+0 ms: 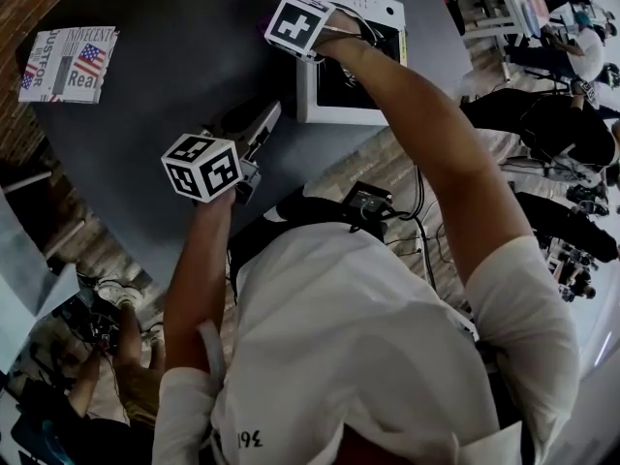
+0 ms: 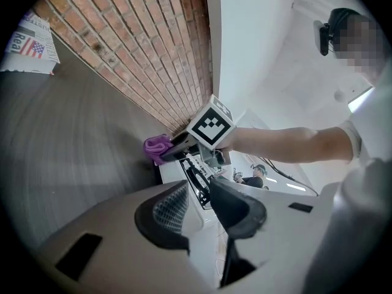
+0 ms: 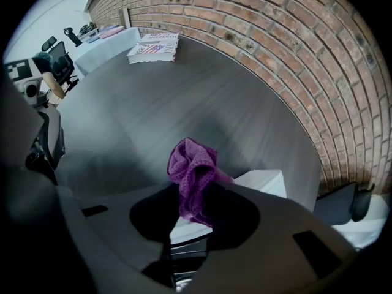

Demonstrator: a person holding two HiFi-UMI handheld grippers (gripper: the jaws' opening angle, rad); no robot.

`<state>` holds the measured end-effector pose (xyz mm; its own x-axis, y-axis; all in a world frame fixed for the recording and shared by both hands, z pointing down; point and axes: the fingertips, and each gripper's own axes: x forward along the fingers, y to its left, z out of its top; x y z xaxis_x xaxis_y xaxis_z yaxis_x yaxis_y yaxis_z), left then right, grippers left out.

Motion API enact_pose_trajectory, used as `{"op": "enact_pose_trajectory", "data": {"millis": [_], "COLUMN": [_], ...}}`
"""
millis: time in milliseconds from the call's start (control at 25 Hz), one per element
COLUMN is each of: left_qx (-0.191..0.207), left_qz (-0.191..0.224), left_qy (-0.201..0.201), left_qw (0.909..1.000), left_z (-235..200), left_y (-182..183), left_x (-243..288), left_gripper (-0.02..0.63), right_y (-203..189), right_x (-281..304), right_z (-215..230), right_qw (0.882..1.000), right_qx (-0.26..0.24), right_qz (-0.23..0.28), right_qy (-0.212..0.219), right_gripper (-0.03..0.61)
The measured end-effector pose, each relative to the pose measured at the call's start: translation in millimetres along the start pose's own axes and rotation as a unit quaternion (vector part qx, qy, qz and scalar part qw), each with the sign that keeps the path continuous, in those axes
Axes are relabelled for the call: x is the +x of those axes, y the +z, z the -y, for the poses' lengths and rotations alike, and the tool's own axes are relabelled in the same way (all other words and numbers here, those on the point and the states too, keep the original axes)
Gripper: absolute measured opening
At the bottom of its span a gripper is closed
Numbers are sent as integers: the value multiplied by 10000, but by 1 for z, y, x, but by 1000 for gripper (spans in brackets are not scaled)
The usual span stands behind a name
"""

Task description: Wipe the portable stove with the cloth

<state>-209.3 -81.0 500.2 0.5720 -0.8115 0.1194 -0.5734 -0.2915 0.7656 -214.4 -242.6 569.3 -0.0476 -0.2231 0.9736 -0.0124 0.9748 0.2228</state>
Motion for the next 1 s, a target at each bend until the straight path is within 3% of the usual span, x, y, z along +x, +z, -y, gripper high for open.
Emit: {"op": "enact_pose_trajectory", "data": {"millis": [600,1000], "left_qx": [-4,-11], "left_qz": [-276,-205], "left_qy": [-129,69], "left_qw": [9995,9998], "left_z": [11,18], "left_y": [-23,-39], "left_x": [-6,-10], "left_gripper": [114,114], "right_y": [-7,-15], "right_x": [-3,-3], "right_z": [-32,-58], "right_qw": [9997,9989], "right_qx": [-95,-276], "right_qz": [-164,-245], "right_qy": [181,295], "right_gripper": [109,109]}}
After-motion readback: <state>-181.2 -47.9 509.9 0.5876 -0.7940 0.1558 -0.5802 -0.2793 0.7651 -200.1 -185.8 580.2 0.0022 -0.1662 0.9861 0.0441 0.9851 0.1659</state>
